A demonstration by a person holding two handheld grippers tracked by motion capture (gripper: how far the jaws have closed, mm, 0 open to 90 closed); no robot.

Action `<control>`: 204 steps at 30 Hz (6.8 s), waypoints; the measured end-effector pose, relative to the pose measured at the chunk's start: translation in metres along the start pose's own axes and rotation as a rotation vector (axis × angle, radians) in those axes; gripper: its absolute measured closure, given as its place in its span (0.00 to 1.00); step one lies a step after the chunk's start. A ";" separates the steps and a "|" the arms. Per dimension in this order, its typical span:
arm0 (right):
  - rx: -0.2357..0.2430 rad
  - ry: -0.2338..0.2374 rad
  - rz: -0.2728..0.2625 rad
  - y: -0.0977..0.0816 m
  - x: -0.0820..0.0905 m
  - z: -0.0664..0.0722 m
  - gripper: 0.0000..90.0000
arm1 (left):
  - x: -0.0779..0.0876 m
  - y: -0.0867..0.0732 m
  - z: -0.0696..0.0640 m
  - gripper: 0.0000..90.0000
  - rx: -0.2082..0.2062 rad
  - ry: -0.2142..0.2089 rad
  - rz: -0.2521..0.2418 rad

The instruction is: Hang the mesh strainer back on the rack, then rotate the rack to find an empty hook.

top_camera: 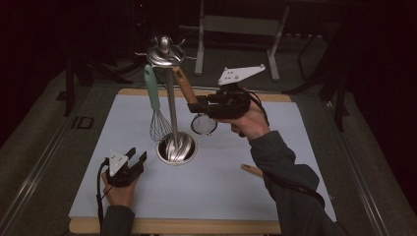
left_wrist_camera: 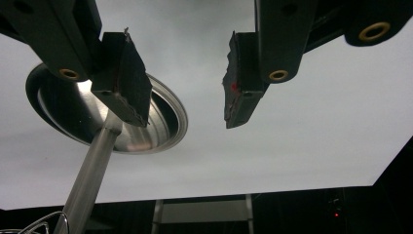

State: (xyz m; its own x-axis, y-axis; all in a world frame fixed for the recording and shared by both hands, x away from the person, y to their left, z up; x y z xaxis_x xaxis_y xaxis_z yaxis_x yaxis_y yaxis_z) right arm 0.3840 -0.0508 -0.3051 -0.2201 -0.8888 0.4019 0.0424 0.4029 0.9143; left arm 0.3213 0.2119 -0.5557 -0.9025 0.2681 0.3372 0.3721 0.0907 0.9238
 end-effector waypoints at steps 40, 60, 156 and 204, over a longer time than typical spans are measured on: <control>0.022 -0.059 0.078 -0.006 -0.004 0.000 0.78 | 0.002 0.000 -0.001 0.60 -0.004 -0.004 -0.005; 0.044 -0.129 0.179 -0.032 0.008 -0.006 0.76 | 0.015 0.015 -0.002 0.68 0.061 -0.003 -0.062; -0.183 -0.178 0.262 -0.146 0.024 -0.029 0.57 | 0.053 0.286 -0.074 0.99 -0.025 -0.145 -0.531; -0.213 -0.186 0.272 -0.160 0.031 -0.033 0.57 | 0.055 0.280 -0.071 1.00 -0.081 -0.147 -0.481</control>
State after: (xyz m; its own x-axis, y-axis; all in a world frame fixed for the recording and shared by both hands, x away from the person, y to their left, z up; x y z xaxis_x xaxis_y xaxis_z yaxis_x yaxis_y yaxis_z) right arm 0.4029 -0.1499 -0.4373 -0.3453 -0.6933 0.6325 0.3201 0.5466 0.7738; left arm 0.3608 0.1842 -0.2656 -0.9251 0.3471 -0.1540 -0.1017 0.1642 0.9812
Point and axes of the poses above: each handheld gripper's, and its own axes: x roughly backward along the jaws, y roughly out of its top, z roughly to its left, the point moved 5 cm from there along -x, roughly forward along the jaws, and after that the axes turned 9 degrees about x, right-handed, at the moved point
